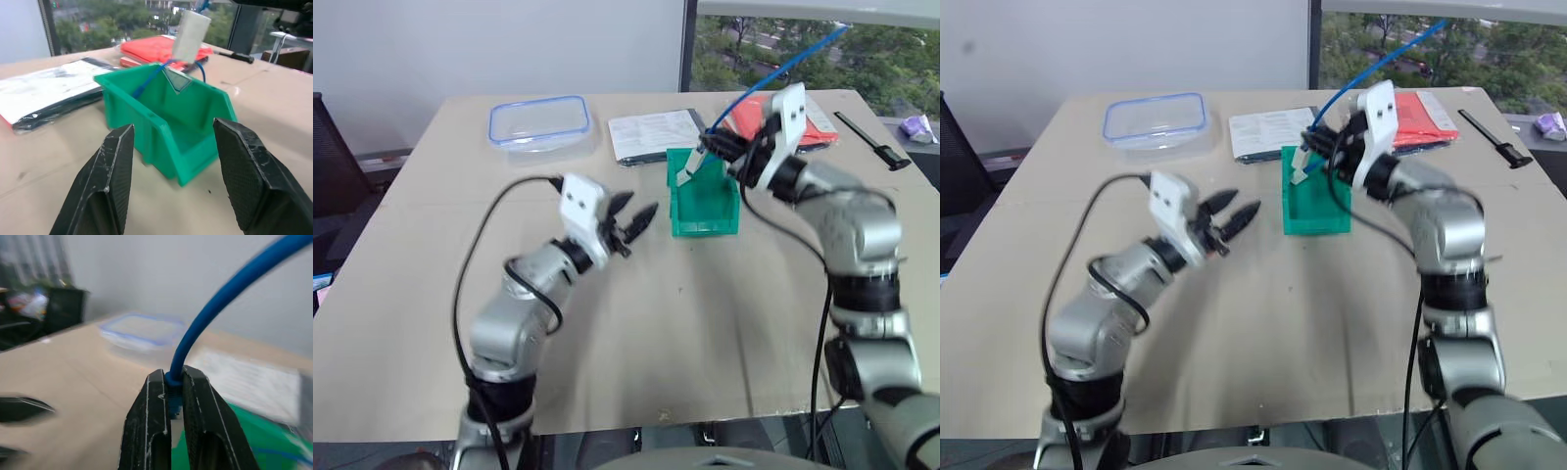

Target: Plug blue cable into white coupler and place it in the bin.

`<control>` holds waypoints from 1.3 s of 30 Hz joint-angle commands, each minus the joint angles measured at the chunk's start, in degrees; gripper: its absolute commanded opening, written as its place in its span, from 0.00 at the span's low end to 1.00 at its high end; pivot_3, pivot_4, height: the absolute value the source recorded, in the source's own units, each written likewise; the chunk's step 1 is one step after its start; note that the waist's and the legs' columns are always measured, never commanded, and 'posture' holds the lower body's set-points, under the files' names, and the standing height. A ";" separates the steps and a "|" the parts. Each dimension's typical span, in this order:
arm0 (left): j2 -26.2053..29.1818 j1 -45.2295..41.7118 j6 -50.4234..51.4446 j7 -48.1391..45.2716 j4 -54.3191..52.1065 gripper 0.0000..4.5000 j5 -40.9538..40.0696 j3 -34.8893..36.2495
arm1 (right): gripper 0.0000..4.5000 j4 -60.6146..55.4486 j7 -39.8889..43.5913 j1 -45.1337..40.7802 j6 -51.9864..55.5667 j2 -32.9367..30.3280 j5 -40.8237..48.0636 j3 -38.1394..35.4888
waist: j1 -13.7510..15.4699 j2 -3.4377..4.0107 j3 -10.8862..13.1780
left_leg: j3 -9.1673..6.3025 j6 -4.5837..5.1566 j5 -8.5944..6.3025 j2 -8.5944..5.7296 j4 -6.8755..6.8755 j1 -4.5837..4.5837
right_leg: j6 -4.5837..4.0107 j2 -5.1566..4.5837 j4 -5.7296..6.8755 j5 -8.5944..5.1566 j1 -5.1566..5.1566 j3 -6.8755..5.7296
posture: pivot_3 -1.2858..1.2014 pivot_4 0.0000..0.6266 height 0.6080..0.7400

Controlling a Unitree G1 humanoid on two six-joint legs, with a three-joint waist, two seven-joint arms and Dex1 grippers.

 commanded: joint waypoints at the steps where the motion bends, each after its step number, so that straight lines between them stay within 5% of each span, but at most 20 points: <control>1: 1.65 -5.09 7.83 1.71 -2.59 0.58 -5.28 2.67 | 0.00 12.29 0.77 -4.68 1.09 0.20 -0.67 -0.43 | -0.10 0.01 0.01 | 0.03 0.00 0.00 -0.02 -0.02 -0.01 | 0.01 0.00 -0.01 0.00 -0.01 0.04 | 0.52 0.24 1.00; 6: 4.92 -10.51 15.17 1.95 -2.67 0.58 -8.64 2.49 | 0.00 31.23 1.45 -12.77 -2.82 1.22 -4.61 0.66 | -0.29 -0.02 0.25 | 0.07 -0.16 0.09 -0.05 -0.17 -0.18 | 0.05 0.00 -0.07 -0.01 -0.23 0.10 | 0.52 0.24 1.00; 7: 5.27 -11.19 15.95 2.37 -2.44 0.60 -8.77 2.54 | 0.16 34.49 0.44 -14.18 -4.68 1.37 -5.56 0.31 | -0.27 -0.02 0.27 | 0.09 -0.25 0.13 -0.05 -0.22 -0.19 | 0.06 0.00 -0.08 -0.01 -0.27 0.11 | 0.52 0.24 1.00; 11: 6.61 -12.45 16.68 3.02 -1.59 0.60 -8.45 2.34 | 0.55 40.19 -1.21 -17.10 -9.42 1.11 -6.80 -1.61 | -0.25 -0.02 0.27 | 0.07 -0.30 0.15 -0.04 -0.35 -0.19 | 0.10 -0.01 -0.12 -0.04 -0.30 0.09 | 0.52 0.24 1.00; 14: 6.65 -12.26 16.27 3.36 -1.79 0.60 -8.30 1.84 | 0.88 34.59 1.33 -14.35 -7.25 -1.08 -6.61 -0.82 | -0.07 -0.03 0.28 | 0.09 -0.32 0.16 -0.02 -0.36 -0.19 | 0.10 -0.04 -0.13 -0.04 -0.30 0.09 | 0.52 0.24 1.00; 16: 6.83 -11.78 16.63 3.40 -2.49 0.60 -8.75 1.69 | 0.99 26.40 3.76 -10.03 -3.49 -3.60 -5.72 0.08 | 0.17 -0.03 0.29 | 0.07 -0.32 0.16 -0.01 -0.35 -0.21 | 0.10 -0.11 -0.14 -0.04 -0.28 0.08 | 0.52 0.24 1.00; 22: 10.87 -6.92 16.80 0.70 -5.34 0.99 -10.12 1.39 | 1.00 -4.40 13.14 9.99 2.02 -13.41 3.30 -3.90 | 0.35 -0.04 0.30 | 0.07 -0.31 0.15 -0.02 -0.32 -0.28 | 0.13 -0.20 -0.19 -0.06 -0.28 0.15 | 0.52 0.24 1.00; 29: 15.62 13.74 4.76 -4.70 -8.94 0.99 -6.46 3.66 | 1.00 -15.78 21.49 41.01 -18.32 -18.30 1.40 -11.36 | -0.14 -0.05 0.30 | 0.04 -0.09 0.01 0.02 -0.47 0.01 | 0.18 -0.11 -0.15 -0.12 -0.14 0.11 | 0.52 0.24 1.00; 34: 13.68 31.90 -10.19 -7.70 -7.60 0.99 -0.25 1.95 | 1.00 -9.15 24.67 51.04 -32.36 -17.12 -1.93 -11.34 | -0.22 -0.03 0.29 | 0.21 -0.05 0.00 0.08 -0.24 0.07 | 0.01 -0.12 -0.14 -0.14 -0.10 0.30 | 0.52 0.24 1.00; 39: 11.82 39.41 -20.86 -8.68 -2.96 0.99 4.83 0.07 | 1.00 -7.73 26.56 53.90 -34.87 -15.73 -0.01 -10.28 | 0.31 -0.05 0.27 | 0.23 -0.04 -0.01 0.08 -0.07 0.12 | -0.22 -0.29 -0.14 -0.16 0.01 0.29 | 0.52 0.24 1.00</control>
